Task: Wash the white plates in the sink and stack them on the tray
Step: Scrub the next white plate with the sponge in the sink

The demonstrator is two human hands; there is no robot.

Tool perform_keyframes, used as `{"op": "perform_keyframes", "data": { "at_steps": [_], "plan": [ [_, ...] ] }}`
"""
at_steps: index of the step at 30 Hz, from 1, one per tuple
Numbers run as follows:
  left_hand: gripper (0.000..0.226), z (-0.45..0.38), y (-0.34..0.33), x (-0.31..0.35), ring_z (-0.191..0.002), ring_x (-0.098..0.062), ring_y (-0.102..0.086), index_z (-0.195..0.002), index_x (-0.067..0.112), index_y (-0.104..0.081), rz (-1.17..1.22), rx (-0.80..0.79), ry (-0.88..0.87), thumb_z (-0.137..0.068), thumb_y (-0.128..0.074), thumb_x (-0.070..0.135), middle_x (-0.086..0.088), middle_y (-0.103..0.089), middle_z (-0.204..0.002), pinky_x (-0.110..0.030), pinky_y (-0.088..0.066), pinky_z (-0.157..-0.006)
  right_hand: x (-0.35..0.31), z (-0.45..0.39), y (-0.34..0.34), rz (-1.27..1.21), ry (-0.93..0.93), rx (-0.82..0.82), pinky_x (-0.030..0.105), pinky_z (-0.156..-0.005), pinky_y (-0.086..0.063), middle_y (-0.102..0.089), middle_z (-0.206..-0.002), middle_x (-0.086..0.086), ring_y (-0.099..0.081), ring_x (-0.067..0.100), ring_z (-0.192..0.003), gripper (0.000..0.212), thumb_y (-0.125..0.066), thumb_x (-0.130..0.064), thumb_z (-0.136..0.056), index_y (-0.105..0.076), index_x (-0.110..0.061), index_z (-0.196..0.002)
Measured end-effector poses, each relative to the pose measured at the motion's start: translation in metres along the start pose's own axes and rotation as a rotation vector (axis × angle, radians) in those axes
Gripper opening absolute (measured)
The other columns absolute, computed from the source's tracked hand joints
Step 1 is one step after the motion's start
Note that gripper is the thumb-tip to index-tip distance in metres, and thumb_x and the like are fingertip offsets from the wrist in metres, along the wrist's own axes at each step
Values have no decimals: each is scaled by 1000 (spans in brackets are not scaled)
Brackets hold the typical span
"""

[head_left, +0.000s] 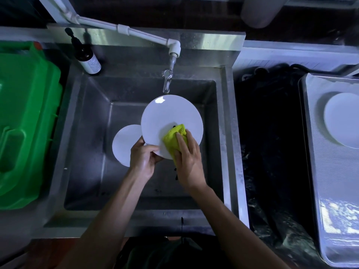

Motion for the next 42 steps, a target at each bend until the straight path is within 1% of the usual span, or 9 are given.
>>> {"op": "perform_keyframes", "data": {
  "at_steps": [7, 10, 14, 17, 23, 28, 33, 37, 42],
  "plan": [
    [54, 3, 9, 3, -87, -28, -71, -115, 14, -70, -94, -45, -3, -68, -56, -7, -11, -73, -113, -50, -59, -74, 31, -23, 21, 67, -17, 46, 54, -114, -34, -29, -158, 18, -30, 38, -142, 44, -46, -14, -103, -45, -8, -147],
    [57, 5, 10, 4, -76, -23, -69, -117, 11, -68, -133, -62, 14, -63, -59, -3, -8, -72, -103, -46, -59, -71, 36, -39, 29, 85, -13, 44, 55, -113, -33, -30, -158, 19, -31, 40, -141, 44, -47, -13, -102, -47, -7, -145],
    [55, 8, 8, 4, -86, -29, -72, -115, 9, -68, -168, -95, 34, -61, -61, -4, -12, -73, -105, -43, -59, -68, 35, -63, 37, 113, -2, 41, 52, -116, -30, -29, -159, 17, -30, 39, -141, 45, -50, -11, -101, -48, -9, -145],
    [53, 8, 7, 2, -84, -31, -72, -110, 9, -70, -200, -127, 62, -60, -62, -4, -15, -73, -105, -38, -58, -63, 27, -76, 40, 114, 27, 43, 47, -117, -29, -29, -159, 16, -30, 38, -141, 46, -50, -10, -100, -47, -10, -146],
    [51, 9, 0, -9, -86, -31, -74, -104, 16, -75, -263, -181, 84, -59, -65, -6, -12, -74, -103, -39, -58, -66, -2, -85, 31, 55, 132, 33, 42, -115, -29, -31, -158, 17, -32, 37, -140, 45, -50, -11, -100, -48, -10, -145],
    [48, 10, -3, -9, -88, -32, -73, -105, 13, -74, -267, -237, 73, -63, -63, -8, -13, -73, -102, -43, -58, -69, -18, -74, 16, 31, 224, -12, 42, -116, -30, -30, -159, 14, -31, 35, -140, 47, -47, -13, -100, -46, -14, -147],
    [45, 11, -7, -5, -89, -32, -72, -106, 8, -72, -276, -274, 42, -66, -60, -9, -15, -71, -99, -41, -57, -71, -33, -57, 2, 17, 284, -136, 42, -114, -32, -31, -158, 14, -35, 35, -137, 46, -49, -14, -100, -47, -13, -146],
    [45, 10, -6, -4, -90, -33, -72, -107, 3, -68, -247, -288, 34, -66, -58, -12, -19, -69, -96, -40, -58, -69, -56, -34, 8, 8, 363, -147, 37, -108, -34, -44, -147, 25, -42, 32, -128, 48, -44, -27, -97, -57, -2, -135],
    [46, 12, -8, -3, -87, -33, -70, -104, 4, -70, -248, -334, 40, -64, -56, -13, -20, -64, -89, -40, -58, -69, -68, -17, 16, -18, 396, -143, 47, -109, -42, -48, -141, 31, -51, 46, -128, 49, -43, -25, -94, -62, 6, -126]
  ]
}}
Point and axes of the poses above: each hand's wrist, its own z-axis away from the middle knuckle, its own y-axis out of the back of the hand, x = y × z, the point moved 9 cm from there along -z, towards the middle knuckle
